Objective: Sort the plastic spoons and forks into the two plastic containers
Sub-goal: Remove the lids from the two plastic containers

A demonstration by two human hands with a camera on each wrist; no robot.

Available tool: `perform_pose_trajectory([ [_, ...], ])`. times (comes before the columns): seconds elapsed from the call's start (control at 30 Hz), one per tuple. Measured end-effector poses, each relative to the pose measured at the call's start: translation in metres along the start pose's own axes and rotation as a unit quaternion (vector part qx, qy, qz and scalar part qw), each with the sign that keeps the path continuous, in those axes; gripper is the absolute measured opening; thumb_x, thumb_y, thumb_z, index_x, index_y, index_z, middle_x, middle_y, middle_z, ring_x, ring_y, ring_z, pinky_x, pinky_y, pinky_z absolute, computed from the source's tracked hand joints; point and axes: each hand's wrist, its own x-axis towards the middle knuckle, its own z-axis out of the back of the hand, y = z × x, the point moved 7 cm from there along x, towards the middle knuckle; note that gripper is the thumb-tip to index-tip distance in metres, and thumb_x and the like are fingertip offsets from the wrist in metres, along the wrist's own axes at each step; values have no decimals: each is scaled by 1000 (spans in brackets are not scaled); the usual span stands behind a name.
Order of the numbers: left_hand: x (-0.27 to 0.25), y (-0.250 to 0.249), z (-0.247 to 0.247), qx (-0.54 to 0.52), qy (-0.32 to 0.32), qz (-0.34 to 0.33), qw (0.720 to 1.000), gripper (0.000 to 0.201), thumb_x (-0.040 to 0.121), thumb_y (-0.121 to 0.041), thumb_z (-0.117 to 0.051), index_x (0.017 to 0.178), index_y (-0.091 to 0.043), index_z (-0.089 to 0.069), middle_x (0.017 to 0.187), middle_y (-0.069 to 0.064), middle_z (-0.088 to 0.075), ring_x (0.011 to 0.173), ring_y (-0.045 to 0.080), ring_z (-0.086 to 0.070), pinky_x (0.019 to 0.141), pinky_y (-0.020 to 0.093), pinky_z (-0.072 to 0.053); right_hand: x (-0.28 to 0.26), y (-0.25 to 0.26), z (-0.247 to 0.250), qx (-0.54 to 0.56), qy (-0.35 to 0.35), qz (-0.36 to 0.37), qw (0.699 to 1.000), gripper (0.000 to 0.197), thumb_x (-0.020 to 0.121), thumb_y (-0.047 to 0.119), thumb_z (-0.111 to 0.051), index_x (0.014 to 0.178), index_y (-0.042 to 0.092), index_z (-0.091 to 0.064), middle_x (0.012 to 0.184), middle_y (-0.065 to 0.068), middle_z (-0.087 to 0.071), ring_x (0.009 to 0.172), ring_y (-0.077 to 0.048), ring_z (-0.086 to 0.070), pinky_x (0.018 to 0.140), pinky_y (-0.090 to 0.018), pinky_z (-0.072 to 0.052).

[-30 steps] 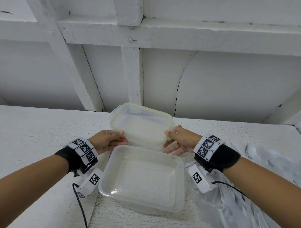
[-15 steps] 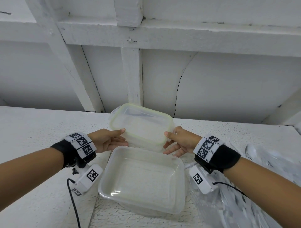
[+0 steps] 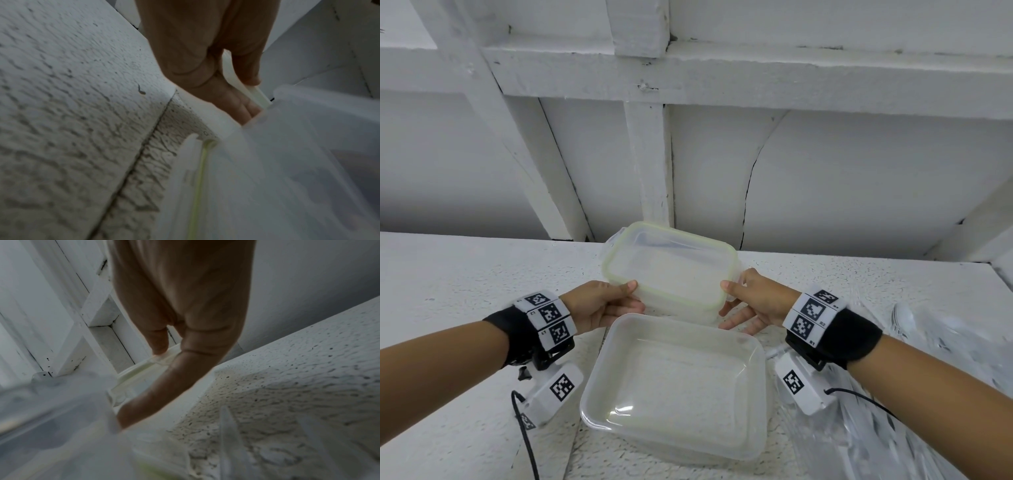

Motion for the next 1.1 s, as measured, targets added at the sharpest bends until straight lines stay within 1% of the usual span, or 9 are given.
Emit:
perform_pose_trajectory([
  [0.17,-6,-6,-4,-74,-11,26,997,24,91,-13,-55,101,9,-59,85,21,-70,64,21,-71,52,23,-57,0,-1,0,1,-3,0,1000,36,97,35,-45,118,10,-30,93,-11,-63,63,-17,-70,43,-26,-51],
  [0.27,-6,-12,-4,-97,-43,25,994,13,88,-4,-58,95,7,-58,77,22,-69,61,25,-71,51,26,-57,0,-2,1,-1,-8,1,1000,34,97,35,-45,114,10,-30,92,-11,-63,61,-16,-70,41,-24,-49],
  [0.37,-6,-7,-2,-73,-53,24,996,12,88,-9,-59,91,3,-58,70,14,-70,53,16,-68,45,21,-54,0,-2,0,-7,-11,3,1000,32,98,35,-44,110,9,-31,90,-9,-63,60,-16,-69,41,-24,-49],
  [0.47,-4,-4,1,-49,-55,18,997,16,88,-15,-60,95,0,-58,78,11,-69,42,7,-56,45,18,-53,1,-2,0,-12,-12,5,1000,32,98,36,-43,111,9,-30,88,-8,-63,60,-15,-69,42,-25,-49],
  [0.53,-3,-3,3,-38,-59,14,997,18,88,-17,-60,96,-1,-58,83,9,-67,40,4,-48,45,17,-52,1,-2,-1,-12,-10,5,1000,32,98,35,-42,110,9,-30,88,-8,-63,59,-14,-69,42,-24,-49],
  [0.7,0,-1,4,-33,-63,3,997,24,89,-21,-58,98,2,-60,65,1,-69,43,5,-41,47,15,-51,1,-2,-1,-19,-2,4,1000,31,98,36,-42,109,9,-31,89,-7,-63,60,-14,-69,46,-27,-52],
  [0.83,0,-1,3,-68,-66,-11,995,21,90,-18,-57,77,-1,-55,50,2,-56,38,5,-40,51,18,-55,1,-3,-1,-26,-2,2,1000,34,98,36,-42,114,9,-31,89,-7,-64,61,-14,-69,50,-28,-55],
  [0.97,-5,-3,5,-23,-82,-20,996,21,88,-20,-60,78,-2,-56,57,6,-59,37,5,-46,41,18,-49,1,-4,-1,-38,-9,-1,999,36,98,37,-43,116,9,-31,90,-6,-65,64,-15,-69,55,-30,-55],
  [1.1,-8,-6,6,18,-71,-12,997,25,87,-24,-62,89,1,-58,63,7,-61,40,6,-49,44,19,-50,-1,2,5,-88,-2,-28,996,42,96,39,-47,123,9,-35,93,-8,-61,65,-17,-67,56,-32,-56],
])
